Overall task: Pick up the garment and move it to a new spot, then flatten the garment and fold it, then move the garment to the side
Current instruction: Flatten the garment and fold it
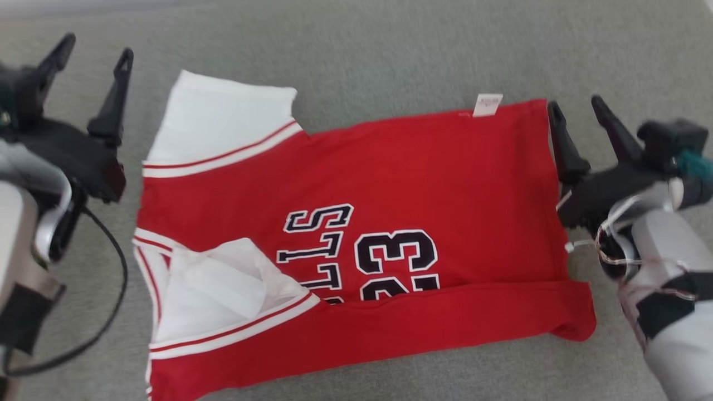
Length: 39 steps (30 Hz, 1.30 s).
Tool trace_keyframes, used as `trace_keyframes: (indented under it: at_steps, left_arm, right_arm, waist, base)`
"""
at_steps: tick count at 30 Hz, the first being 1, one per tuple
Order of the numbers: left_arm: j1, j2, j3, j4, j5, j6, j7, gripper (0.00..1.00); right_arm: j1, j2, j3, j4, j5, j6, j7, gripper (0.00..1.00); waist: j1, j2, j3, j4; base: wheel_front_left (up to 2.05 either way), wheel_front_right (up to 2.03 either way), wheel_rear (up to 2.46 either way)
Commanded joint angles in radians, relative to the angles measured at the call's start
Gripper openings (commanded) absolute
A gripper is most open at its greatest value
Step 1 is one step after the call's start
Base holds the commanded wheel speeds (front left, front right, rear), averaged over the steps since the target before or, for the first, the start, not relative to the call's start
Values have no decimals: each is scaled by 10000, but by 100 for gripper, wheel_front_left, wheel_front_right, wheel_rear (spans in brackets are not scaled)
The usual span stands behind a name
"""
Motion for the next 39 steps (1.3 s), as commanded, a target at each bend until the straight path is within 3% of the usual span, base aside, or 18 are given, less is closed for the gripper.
trace_keyframes:
  at_steps: [1,5,10,27,28,29,30,37,38,39]
  left_arm:
    - [-102,78,-29,39,-50,25,37,100]
    - [-1242,692,-1287,687,-909,24,949,100]
    - [-2094,1017,-2236,1358,-1755,24,1885,100]
    - [-3422,1090,-4245,3265,-2986,23,3063,100]
    - [-3460,1101,-4316,3387,-3036,23,3141,93]
    - [-3484,1094,-4424,3461,-3070,23,3204,24]
    - [-3530,1089,-4529,3464,-3064,23,3180,0]
    - [-3839,958,-4855,3349,-3528,23,2545,0]
    - [-3878,944,-4906,3300,-3596,23,2444,0]
    - [-3940,947,-4950,3251,-3626,23,2335,0]
  right_arm:
    - [-99,-50,37,24,53,-24,22,100]
    - [-1194,44,769,814,618,-24,388,100]
    - [-2013,228,1450,1374,1127,-24,855,100]
    - [-3168,389,3619,1859,2539,-24,1528,100]
    - [-3216,360,3704,1864,2607,-24,1543,100]
    - [-3267,333,3780,1880,2664,-24,1549,100]
    - [-3315,319,3843,1896,2729,-24,1552,100]
    - [-3521,162,4214,2154,3030,-24,1619,100]
    - [-3548,172,4252,2225,3065,-24,1663,96]
    - [-3588,207,4276,2280,3143,-24,1690,48]
  waist:
    - [-4,-2,741,-504]
    - [-4,-2,1101,-794]
    - [-4,-2,1339,-1009]
    - [-4,-2,1547,-1438]
    - [-4,-2,1555,-1449]
    - [-4,-2,1562,-1452]
    - [-4,-2,1571,-1448]
    - [-4,-2,1614,-1216]
    - [-4,-2,1629,-1171]
    - [-4,-2,1650,-1128]
  base:
    - [0,0,0]
    - [0,0,0]
    - [0,0,0]
    - [0,0,0]
    - [0,0,0]
    - [0,0,0]
    - [0,0,0]
    - [0,0,0]
    - [0,0,0]
    - [0,0,0]
